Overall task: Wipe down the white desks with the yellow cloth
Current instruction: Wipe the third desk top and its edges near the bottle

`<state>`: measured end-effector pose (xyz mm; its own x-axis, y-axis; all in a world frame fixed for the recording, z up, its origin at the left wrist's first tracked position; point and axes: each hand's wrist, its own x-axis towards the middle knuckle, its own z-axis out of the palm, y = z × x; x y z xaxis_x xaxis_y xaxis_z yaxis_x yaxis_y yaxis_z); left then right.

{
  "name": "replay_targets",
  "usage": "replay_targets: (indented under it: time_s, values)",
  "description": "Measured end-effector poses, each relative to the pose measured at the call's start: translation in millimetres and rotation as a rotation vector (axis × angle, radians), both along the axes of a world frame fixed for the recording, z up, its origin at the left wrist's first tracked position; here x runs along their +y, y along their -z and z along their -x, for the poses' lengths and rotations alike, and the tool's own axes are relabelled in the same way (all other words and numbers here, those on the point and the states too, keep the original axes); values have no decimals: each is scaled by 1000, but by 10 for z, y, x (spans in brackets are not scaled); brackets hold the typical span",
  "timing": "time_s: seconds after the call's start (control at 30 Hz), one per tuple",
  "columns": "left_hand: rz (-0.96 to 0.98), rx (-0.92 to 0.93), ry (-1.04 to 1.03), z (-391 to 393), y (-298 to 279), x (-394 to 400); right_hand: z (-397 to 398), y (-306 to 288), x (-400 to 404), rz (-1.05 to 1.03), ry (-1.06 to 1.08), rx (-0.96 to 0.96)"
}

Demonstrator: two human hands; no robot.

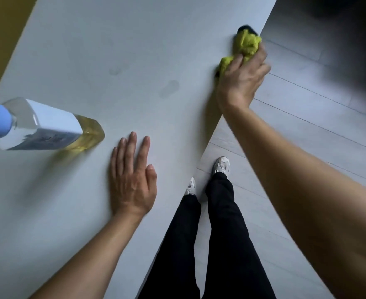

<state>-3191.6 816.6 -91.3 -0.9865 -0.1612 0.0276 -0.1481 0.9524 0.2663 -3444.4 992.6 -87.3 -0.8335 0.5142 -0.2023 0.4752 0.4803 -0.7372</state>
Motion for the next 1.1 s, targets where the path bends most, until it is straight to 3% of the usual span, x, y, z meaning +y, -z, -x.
replay_targets:
  time_s: [0.23, 0.33, 0.53, 0.67, 0.8, 0.9, 1.1]
  values:
    - [0, 34, 8, 17, 59, -13, -1969, 36, -437, 93, -124, 16]
    - [3, 52, 8, 34, 73, -5, -2386, -21, -522, 98, -170, -43]
    - [11, 60, 18, 14, 101, -34, -1375, 44, -355, 118, -8, 14]
    - [25, 81, 15, -7, 114, -14, -436, 38, -125, -4, 8, -30]
    - [15, 85, 11, -13, 109, -43, -329, 24, -112, 8, -7, -43]
    - [15, 89, 3, 1, 98, -47, -907, 56, -275, 38, -32, 8]
    - [27, 98, 18, -9, 99, -36, -2834, 69, -578, 178, -211, 20]
